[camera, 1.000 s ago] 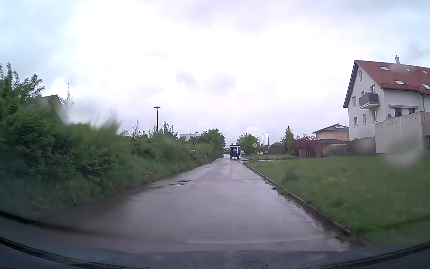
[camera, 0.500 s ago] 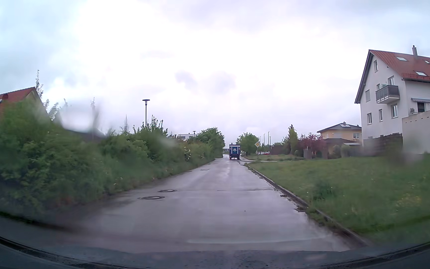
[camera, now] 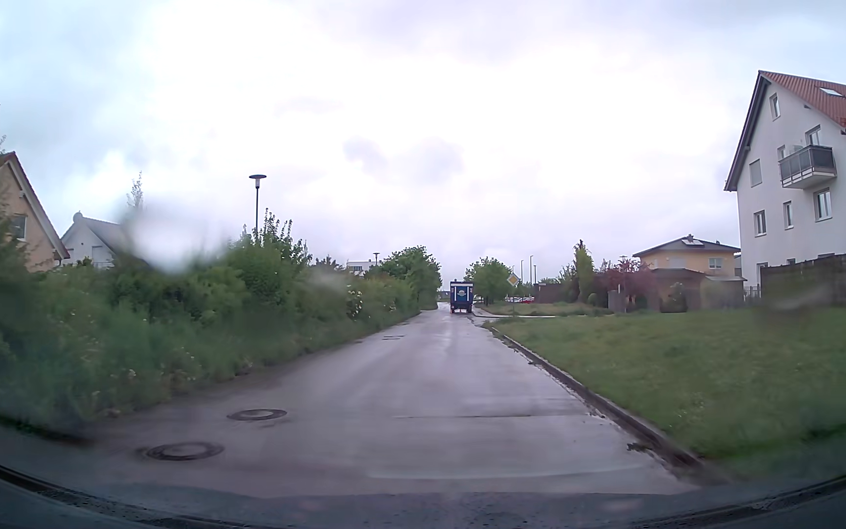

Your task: Follow the waypoints while adhering to traffic rules and regulations

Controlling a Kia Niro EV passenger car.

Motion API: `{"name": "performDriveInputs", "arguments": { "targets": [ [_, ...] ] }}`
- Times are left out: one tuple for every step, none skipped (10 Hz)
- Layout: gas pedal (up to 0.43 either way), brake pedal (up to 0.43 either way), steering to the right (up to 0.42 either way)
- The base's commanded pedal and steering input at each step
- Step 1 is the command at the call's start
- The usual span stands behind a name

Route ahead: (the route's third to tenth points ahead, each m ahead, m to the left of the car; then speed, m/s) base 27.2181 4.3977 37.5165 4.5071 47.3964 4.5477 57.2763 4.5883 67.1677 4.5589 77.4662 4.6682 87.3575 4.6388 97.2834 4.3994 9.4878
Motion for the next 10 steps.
{"name": "performDriveInputs", "arguments": {
  "targets": [
    [0.110, 0.000, 0.000],
    [0.110, 0.000, 0.000],
    [0.110, 0.000, 0.000],
    [0.110, 0.000, 0.000],
    [0.110, 0.000, 0.000],
    [0.110, 0.000, 0.000],
    [0.110, 0.000, 0.000],
    [0.110, 0.000, 0.000],
    [0.110, 0.000, 0.000],
    [0.110, 0.000, 0.000]
  ]
}}
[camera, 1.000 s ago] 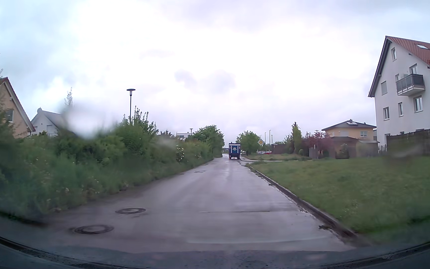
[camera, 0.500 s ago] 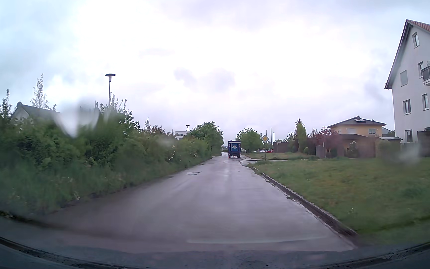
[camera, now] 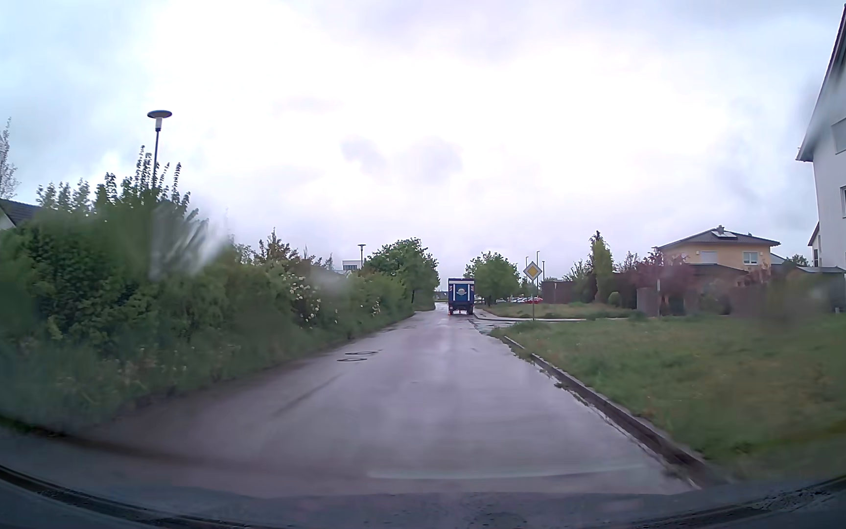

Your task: Follow the waypoints while adhering to traffic rules and regulations

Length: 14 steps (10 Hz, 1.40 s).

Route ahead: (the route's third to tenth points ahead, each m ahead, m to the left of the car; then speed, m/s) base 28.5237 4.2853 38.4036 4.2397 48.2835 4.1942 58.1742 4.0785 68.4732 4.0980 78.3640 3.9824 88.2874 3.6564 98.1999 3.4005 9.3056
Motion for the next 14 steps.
{"name": "performDriveInputs", "arguments": {
  "targets": [
    [0.110, 0.000, 0.000],
    [0.110, 0.000, 0.000],
    [0.110, 0.000, 0.000],
    [0.110, 0.000, 0.000],
    [0.110, 0.000, 0.000],
    [0.118, 0.000, 0.000],
    [0.118, 0.000, 0.000],
    [0.118, 0.000, 0.000],
    [0.118, 0.000, 0.000],
    [0.118, 0.000, 0.000],
    [0.118, 0.000, 0.000],
    [0.118, 0.000, 0.000],
    [0.118, 0.000, -0.003],
    [0.118, 0.000, -0.007]
  ]
}}
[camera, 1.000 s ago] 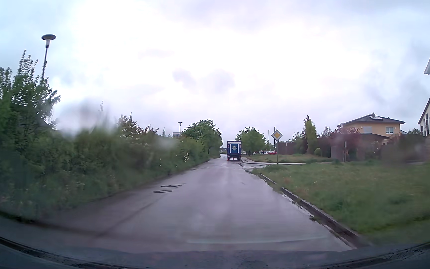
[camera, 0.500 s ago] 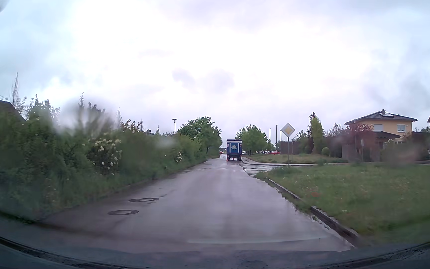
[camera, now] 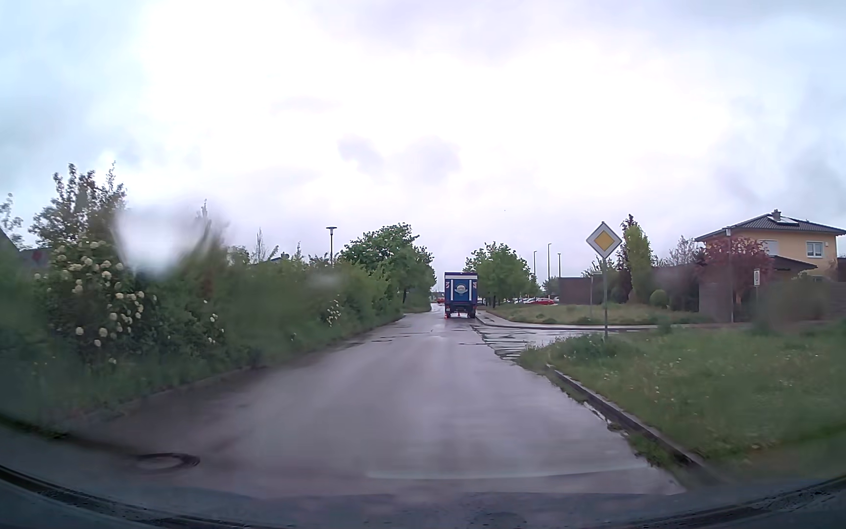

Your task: Follow the waypoints while adhering to traffic rules and regulations

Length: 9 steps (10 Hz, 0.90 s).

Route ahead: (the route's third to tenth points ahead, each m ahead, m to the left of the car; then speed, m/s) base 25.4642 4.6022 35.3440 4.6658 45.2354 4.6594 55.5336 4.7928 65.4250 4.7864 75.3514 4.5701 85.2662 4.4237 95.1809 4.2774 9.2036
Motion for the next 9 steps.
{"name": "performDriveInputs", "arguments": {
  "targets": [
    [0.130, 0.000, -0.011],
    [0.130, 0.000, -0.016],
    [0.130, 0.000, -0.024],
    [0.130, 0.000, -0.031],
    [0.130, 0.000, -0.033],
    [0.130, 0.000, -0.033],
    [0.130, 0.000, -0.033],
    [0.130, 0.000, -0.033],
    [0.130, 0.000, -0.031]
  ]
}}
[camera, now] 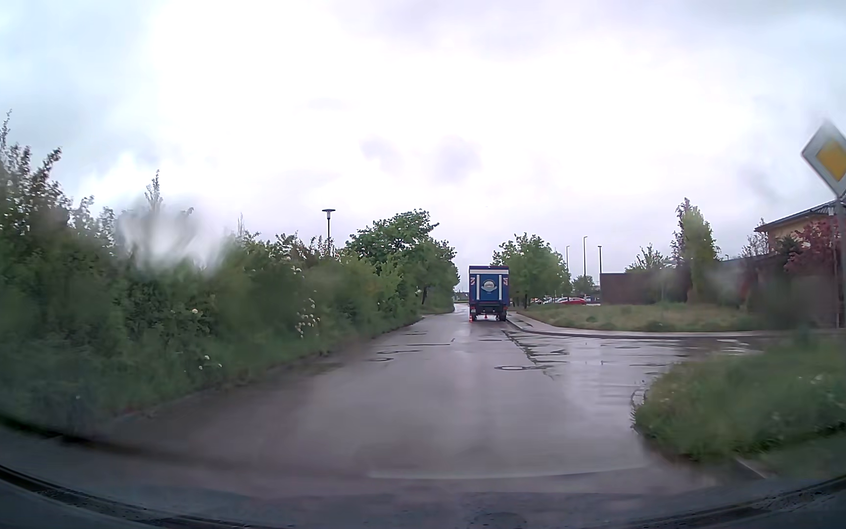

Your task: Follow the waypoints while adhering to traffic rules and regulations

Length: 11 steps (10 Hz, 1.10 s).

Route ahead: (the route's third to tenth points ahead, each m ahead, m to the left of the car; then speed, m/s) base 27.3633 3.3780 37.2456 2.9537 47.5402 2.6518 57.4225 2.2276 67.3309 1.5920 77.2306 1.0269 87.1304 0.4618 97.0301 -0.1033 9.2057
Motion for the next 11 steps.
{"name": "performDriveInputs", "arguments": {
  "targets": [
    [0.130, 0.000, -0.028],
    [0.130, 0.000, -0.024],
    [0.130, 0.000, -0.021],
    [0.130, 0.000, -0.020],
    [0.130, 0.000, -0.020],
    [0.130, 0.000, -0.017],
    [0.118, 0.000, -0.016],
    [0.118, 0.000, -0.011],
    [0.110, 0.000, -0.006],
    [0.110, 0.000, -0.005],
    [0.110, 0.000, -0.005]
  ]
}}
